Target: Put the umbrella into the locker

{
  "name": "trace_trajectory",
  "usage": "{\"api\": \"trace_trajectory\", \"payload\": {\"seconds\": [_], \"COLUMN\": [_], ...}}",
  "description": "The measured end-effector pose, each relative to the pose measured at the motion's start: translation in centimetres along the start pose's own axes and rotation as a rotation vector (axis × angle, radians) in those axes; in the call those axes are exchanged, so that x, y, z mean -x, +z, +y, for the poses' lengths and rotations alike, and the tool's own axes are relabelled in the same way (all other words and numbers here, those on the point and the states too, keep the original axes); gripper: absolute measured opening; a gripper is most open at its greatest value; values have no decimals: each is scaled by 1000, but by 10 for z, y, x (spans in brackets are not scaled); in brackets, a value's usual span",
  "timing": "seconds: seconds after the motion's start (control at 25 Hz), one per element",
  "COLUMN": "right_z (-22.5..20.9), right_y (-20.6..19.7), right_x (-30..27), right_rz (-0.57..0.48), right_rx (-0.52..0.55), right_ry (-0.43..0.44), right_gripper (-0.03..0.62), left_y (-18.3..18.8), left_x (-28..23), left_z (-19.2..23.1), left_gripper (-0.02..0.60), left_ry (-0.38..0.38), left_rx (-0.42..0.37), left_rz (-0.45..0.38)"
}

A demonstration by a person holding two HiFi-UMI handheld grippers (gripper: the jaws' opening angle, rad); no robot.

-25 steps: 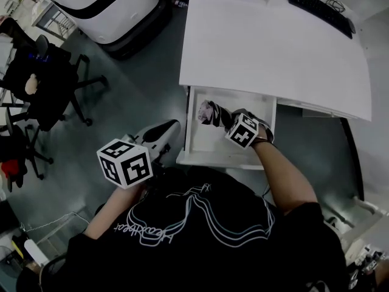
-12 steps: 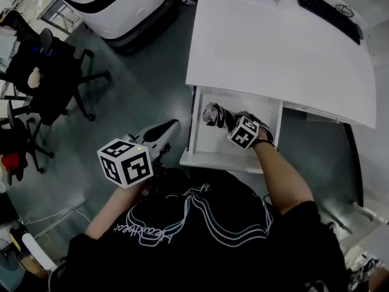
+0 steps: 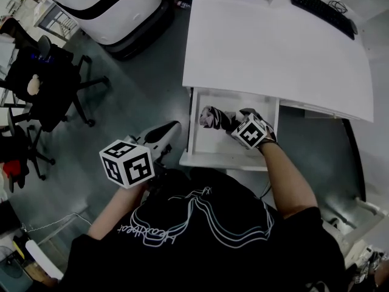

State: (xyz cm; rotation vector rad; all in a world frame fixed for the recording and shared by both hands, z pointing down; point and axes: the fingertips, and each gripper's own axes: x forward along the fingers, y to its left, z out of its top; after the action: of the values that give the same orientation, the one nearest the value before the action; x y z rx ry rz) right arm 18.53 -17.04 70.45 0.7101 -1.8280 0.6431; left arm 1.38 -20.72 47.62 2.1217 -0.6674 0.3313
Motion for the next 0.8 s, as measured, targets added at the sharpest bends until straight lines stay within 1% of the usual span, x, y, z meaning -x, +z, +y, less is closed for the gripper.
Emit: {"api": "trace_trajectory", "payload": {"seconds": [0.08,0.24,0.28,0.36,0.4,0.52,0.64,0.72,0.8], "right_z": [3,13,15,21,26,41,46,51,56], "right_y": [18,69,80,101,109,125,130,130,130], "right_x": [24,96,116,156,173,220,261,286,312], "right_rz": [-114,-398,-465,-598,-654,-783,-885,-938,-1004], "right_rx": [-53,-133,-139,-147,-151,-152,-138,-128,-142], "right_ry": [12,33,23,2,-4,-28,-100,-136,-144], "right_gripper": [377,319,292,210,184,118,4,3,3], "left_y": [1,6,8,14,17,27,34,38,44], "left_x": [1,4,5,6,8,11,14,17,22], "left_z": [-4,-13,-16,-24,-29,-47,-69,-85,-102], "left_gripper": [12,12,12,12,13,12,12,12,12], "left_ry": [-8,-22,-26,-38,-46,-75,-125,-164,-201], "left_rx": [-4,-27,-34,-48,-58,-98,-131,-155,-187], "left_rz": [-2,-11,-16,-29,-36,-57,-74,-82,-96]}}
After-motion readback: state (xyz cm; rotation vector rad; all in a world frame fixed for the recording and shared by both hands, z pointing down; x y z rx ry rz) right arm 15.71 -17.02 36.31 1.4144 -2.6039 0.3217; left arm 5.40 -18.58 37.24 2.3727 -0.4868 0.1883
